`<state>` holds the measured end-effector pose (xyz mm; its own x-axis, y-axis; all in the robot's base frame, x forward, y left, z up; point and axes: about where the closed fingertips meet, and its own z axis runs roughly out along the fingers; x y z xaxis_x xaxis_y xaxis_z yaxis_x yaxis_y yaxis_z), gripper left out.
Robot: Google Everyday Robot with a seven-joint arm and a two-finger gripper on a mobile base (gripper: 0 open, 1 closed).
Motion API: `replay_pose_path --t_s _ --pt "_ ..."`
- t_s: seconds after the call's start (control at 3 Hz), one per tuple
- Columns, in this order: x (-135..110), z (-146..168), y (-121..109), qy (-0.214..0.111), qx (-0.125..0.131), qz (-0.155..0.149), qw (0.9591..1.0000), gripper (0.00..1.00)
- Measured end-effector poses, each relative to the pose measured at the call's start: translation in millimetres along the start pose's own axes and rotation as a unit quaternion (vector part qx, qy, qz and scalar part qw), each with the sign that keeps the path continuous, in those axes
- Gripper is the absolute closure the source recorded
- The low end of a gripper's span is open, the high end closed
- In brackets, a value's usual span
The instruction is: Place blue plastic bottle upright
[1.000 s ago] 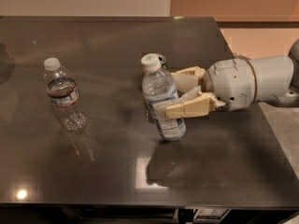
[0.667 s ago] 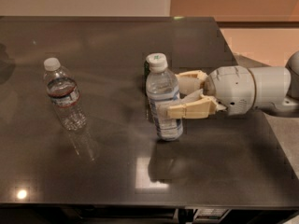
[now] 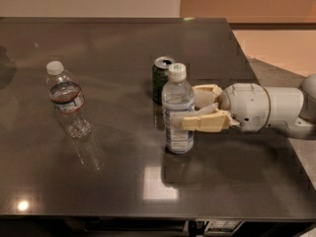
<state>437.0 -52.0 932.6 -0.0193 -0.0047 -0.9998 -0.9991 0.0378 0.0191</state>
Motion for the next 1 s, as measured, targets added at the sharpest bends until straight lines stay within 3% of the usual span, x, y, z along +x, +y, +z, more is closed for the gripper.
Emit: replay_pose_path --t_s 0.67,1.0 --pt "14.0 -5.6 -3.0 -0.031 0.003 -0.008 0.9995 0.36" --pt "13.1 -3.4 -2.4 -0.031 0.001 -0.009 0.9995 0.12"
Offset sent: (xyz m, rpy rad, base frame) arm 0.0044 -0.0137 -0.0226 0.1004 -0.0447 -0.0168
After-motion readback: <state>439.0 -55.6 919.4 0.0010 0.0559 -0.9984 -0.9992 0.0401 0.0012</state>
